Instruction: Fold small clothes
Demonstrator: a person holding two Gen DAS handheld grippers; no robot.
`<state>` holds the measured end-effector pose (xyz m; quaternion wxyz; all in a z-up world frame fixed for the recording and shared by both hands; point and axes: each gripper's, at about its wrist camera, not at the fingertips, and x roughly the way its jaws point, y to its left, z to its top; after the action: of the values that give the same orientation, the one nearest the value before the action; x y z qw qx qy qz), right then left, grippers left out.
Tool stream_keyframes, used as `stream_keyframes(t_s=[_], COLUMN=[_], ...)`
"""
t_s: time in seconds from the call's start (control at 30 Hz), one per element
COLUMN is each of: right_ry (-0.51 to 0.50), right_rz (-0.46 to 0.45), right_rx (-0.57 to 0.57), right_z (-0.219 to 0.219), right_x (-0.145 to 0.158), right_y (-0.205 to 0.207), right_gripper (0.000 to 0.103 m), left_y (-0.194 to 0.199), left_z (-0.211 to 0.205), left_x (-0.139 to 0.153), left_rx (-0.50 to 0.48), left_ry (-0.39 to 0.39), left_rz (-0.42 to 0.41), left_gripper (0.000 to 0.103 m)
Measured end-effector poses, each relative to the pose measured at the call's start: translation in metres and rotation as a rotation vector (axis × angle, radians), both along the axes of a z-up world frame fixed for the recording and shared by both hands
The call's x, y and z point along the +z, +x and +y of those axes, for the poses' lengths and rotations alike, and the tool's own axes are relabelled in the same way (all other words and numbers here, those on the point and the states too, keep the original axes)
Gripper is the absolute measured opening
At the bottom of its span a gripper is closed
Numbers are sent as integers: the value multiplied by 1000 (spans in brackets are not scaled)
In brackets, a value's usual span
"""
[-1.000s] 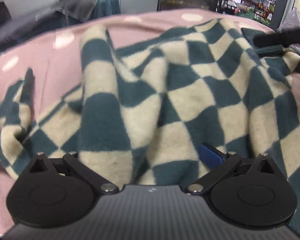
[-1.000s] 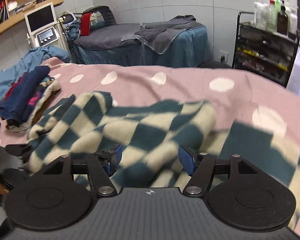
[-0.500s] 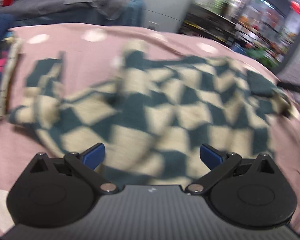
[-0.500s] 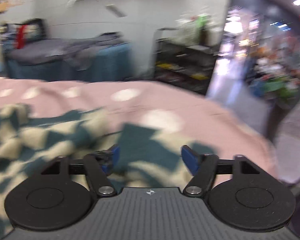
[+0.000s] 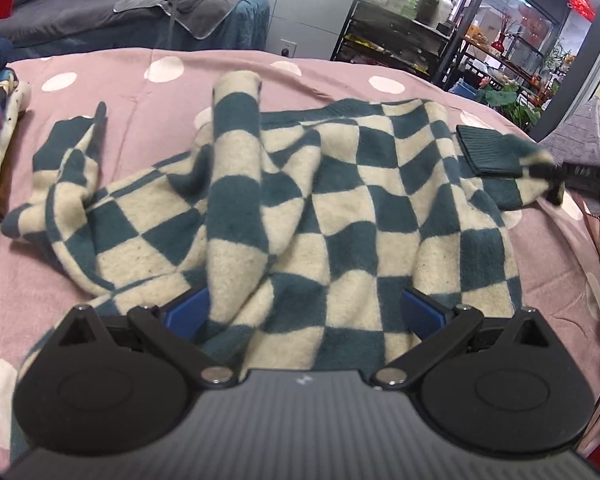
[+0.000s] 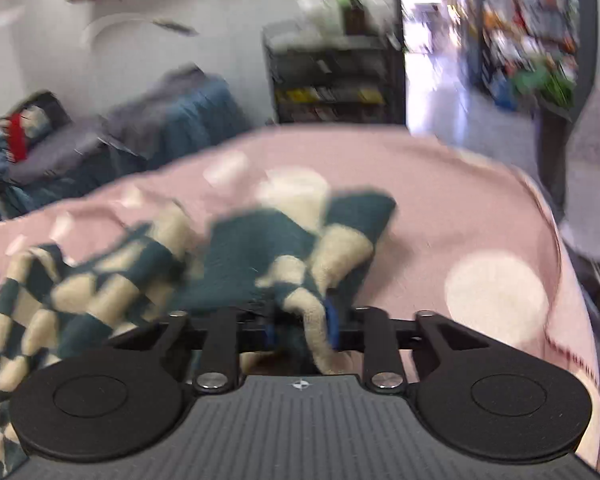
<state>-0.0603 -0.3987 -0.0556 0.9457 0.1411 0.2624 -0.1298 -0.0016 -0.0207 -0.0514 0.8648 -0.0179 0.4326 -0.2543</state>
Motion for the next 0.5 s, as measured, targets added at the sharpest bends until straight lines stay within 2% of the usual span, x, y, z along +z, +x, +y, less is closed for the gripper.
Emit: stream_keyframes(t_s=[0.07, 0.1, 0.27, 0.37, 0.43, 0.5], right_ry=[-6, 25, 315, 496, 578, 652], right_rz=[-38, -50, -85, -93, -83, -55], right_rx=[86, 153, 501, 744, 897, 1061], right_z=[23, 35, 128, 204, 255, 306], right_x=[12, 17, 28, 37, 47, 62], right_y=[7, 15, 61, 82, 94, 102], right_gripper=[34, 34, 34, 33, 26, 25], left_y=[-3, -4, -13, -27, -39, -51], left_z=[4, 7, 20, 26, 28, 33], left_x=[4, 5, 14, 24, 31, 36], left_rx=[7, 14, 45, 34, 19, 32], left_ry=[-9, -15, 1, 30, 72, 106], left_rz=[-10, -17, -76, -164, -242, -311], left_gripper=[103, 103, 103, 103, 103, 103])
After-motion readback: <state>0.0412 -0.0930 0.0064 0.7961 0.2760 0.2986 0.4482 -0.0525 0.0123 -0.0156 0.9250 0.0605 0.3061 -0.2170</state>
